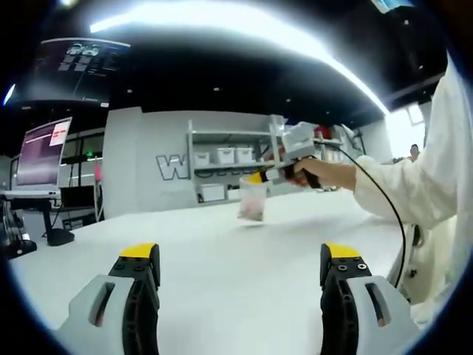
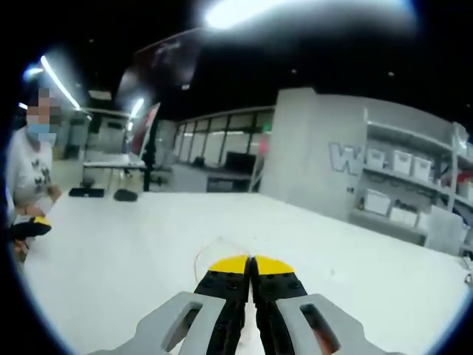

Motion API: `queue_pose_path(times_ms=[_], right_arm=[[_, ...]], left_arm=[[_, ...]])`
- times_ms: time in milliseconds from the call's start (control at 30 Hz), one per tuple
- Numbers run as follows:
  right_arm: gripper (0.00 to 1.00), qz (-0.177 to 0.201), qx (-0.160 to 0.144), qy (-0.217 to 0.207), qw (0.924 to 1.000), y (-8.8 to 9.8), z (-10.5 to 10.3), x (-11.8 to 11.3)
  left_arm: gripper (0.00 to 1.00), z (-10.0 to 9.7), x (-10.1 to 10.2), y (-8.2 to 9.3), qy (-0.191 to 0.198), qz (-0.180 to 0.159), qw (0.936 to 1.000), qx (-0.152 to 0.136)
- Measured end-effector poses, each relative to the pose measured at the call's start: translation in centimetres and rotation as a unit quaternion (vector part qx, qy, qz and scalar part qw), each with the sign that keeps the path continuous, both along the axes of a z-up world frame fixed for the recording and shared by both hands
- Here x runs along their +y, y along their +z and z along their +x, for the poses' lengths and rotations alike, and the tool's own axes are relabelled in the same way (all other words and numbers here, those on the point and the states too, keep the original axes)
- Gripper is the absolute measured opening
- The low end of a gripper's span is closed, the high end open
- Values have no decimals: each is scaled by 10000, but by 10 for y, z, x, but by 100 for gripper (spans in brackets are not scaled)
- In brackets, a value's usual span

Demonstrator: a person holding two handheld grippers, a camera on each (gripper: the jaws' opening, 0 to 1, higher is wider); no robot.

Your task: Open the resealable bag by pulling the two sides of the seal apart until the entire bag opening is separated and visibly accessible.

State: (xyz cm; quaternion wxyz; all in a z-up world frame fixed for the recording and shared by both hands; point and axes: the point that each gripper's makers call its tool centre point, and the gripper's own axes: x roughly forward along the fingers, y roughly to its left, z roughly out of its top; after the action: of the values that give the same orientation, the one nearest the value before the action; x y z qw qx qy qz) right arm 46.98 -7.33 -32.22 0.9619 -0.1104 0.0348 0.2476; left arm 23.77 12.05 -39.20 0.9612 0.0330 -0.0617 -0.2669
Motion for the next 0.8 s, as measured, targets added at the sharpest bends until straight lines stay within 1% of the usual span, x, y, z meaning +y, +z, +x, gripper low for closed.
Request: queue_pose_path(times_ms=[400, 600, 800], right_arm=[[0, -113, 84, -134, 9998, -8, 21, -5], [0, -64, 110, -205, 9997, -12, 28, -6], [0, 60, 133, -313, 9994, -14, 39, -11]], left_arm=[[88, 3, 3, -2, 30, 17, 10000, 14], [88, 5, 7, -2, 73, 20, 10000, 17], [88, 6, 7, -2, 69, 30, 10000, 17]])
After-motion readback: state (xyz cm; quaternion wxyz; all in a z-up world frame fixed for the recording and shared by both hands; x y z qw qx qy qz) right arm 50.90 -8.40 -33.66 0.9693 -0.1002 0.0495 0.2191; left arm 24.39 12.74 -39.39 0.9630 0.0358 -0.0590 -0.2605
